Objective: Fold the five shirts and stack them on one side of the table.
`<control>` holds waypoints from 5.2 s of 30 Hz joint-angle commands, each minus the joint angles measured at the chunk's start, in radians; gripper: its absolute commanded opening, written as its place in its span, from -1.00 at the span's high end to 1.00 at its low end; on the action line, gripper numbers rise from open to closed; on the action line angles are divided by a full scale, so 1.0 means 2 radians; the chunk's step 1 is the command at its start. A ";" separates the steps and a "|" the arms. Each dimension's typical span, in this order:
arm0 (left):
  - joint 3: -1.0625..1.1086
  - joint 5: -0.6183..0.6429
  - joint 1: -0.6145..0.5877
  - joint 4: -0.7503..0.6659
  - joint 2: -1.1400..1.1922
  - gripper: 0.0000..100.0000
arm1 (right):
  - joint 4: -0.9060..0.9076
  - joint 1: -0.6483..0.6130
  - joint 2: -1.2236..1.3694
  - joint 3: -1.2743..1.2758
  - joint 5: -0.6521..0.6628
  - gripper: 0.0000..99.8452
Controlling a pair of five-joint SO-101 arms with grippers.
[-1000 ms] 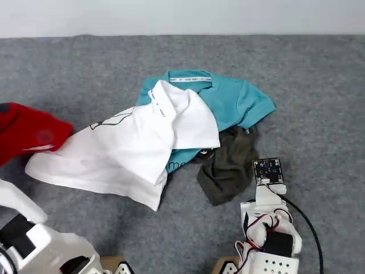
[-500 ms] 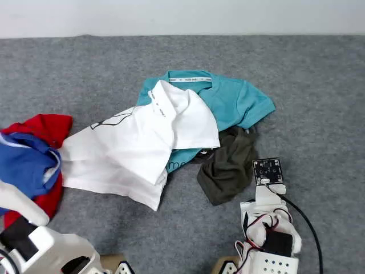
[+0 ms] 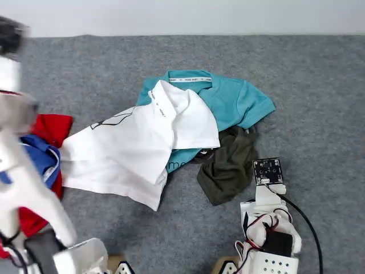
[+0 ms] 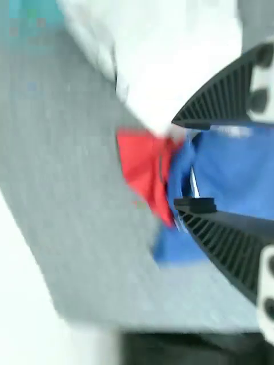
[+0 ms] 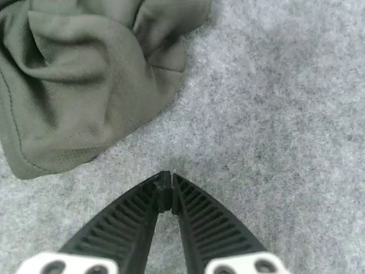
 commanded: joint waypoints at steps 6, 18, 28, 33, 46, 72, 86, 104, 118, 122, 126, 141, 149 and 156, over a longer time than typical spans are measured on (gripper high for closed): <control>0.172 0.101 0.186 -0.044 -0.064 0.60 | 0.001 -0.001 -0.006 0.008 0.002 0.98; 0.262 0.171 0.333 -0.128 0.004 0.60 | 0.001 -0.001 -0.006 0.008 0.002 0.98; 0.242 0.173 0.351 -0.174 0.113 0.60 | 0.001 -0.001 -0.006 0.008 0.002 0.98; 0.236 0.173 0.381 -0.173 0.151 0.60 | 0.001 -0.001 -0.006 0.008 0.002 0.98; 0.235 0.171 0.352 -0.249 0.268 0.75 | 0.001 -0.001 -0.006 0.008 0.002 0.98; 0.236 0.119 0.038 -0.192 -0.116 0.99 | 0.001 -0.001 -0.006 0.008 0.002 0.98; 0.238 0.117 -0.292 -0.302 -0.149 0.99 | 0.001 -0.001 -0.006 0.008 0.002 0.98; 0.293 -0.012 -0.414 -0.357 -0.153 0.98 | 0.001 -0.001 -0.006 0.008 0.002 0.98; 0.293 -0.031 -0.391 -0.288 -0.222 0.53 | 0.001 -0.001 -0.006 0.008 0.002 0.98; 0.293 -0.012 -0.369 -0.272 -0.254 0.53 | 0.001 -0.001 -0.006 0.008 0.002 0.98; 0.293 0.020 -0.348 -0.240 -0.274 0.53 | 0.001 -0.001 -0.006 0.008 0.002 0.98; 0.334 0.081 -0.240 -0.124 -0.338 0.99 | 0.001 -0.001 -0.006 0.008 0.002 0.98; 0.366 0.132 -0.193 -0.079 -0.351 0.99 | 0.001 -0.001 -0.006 0.008 0.002 0.98; 0.366 0.142 -0.133 -0.006 -0.351 0.99 | 0.001 -0.001 -0.006 0.008 0.002 0.98</control>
